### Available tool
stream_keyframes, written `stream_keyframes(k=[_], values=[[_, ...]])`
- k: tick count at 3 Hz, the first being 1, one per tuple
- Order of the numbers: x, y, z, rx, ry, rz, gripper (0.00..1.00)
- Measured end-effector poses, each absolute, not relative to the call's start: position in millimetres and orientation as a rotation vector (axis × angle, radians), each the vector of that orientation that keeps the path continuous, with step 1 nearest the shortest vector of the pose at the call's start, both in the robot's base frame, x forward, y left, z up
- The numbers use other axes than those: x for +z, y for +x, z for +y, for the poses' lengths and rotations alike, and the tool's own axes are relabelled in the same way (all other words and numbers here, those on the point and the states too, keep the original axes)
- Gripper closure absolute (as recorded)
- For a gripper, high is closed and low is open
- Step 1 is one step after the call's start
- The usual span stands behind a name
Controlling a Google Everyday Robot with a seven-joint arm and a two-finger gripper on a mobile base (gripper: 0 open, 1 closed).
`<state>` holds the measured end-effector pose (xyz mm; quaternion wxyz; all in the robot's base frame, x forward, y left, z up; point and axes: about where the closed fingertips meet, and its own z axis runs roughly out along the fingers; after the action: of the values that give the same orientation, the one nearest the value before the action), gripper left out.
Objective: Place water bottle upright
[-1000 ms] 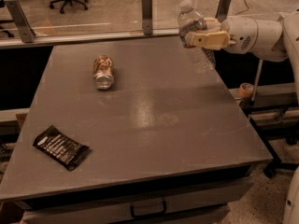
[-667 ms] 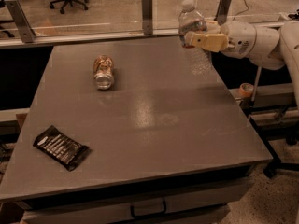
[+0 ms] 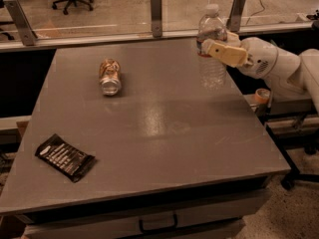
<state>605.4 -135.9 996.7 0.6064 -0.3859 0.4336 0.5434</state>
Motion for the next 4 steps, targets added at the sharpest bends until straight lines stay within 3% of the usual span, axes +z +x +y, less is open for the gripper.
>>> stream_keyframes(k=[4], values=[[946, 585, -169, 1.247, -0.878, 0.909, 1.00]])
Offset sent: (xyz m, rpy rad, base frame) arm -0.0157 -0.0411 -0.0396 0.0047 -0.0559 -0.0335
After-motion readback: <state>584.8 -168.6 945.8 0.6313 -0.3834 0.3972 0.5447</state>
